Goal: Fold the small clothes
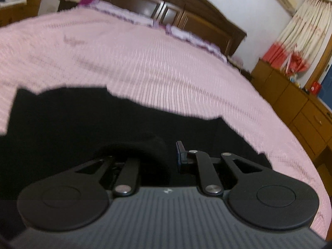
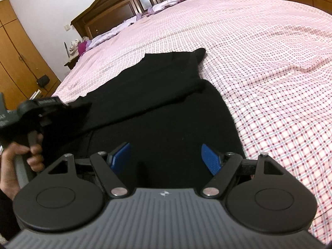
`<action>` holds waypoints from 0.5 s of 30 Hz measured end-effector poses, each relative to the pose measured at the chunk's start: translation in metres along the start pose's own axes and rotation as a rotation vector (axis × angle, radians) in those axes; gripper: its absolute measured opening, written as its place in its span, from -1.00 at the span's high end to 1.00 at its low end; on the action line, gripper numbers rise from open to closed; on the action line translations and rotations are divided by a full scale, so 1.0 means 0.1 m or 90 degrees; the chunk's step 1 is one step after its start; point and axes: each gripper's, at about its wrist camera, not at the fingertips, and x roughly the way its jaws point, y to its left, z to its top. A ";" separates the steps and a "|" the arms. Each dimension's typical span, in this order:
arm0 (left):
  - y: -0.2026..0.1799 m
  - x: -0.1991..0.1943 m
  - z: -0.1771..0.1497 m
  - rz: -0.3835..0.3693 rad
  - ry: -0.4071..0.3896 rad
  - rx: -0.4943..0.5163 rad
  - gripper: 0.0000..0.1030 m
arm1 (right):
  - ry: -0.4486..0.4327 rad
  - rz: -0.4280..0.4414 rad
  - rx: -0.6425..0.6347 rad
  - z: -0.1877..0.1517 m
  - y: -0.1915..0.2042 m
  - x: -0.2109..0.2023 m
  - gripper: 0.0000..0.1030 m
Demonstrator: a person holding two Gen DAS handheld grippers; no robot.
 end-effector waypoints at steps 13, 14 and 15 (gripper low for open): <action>-0.10 -0.18 -0.14 0.021 0.062 0.006 0.26 | -0.006 0.002 -0.001 -0.06 0.00 -0.02 -0.58; -0.10 -0.24 -0.15 0.024 0.063 0.012 0.26 | -0.006 0.001 0.000 -0.06 0.00 -0.01 -0.58; -0.11 -0.29 -0.15 0.027 0.063 0.015 0.26 | -0.005 -0.001 0.000 -0.05 0.00 -0.01 -0.58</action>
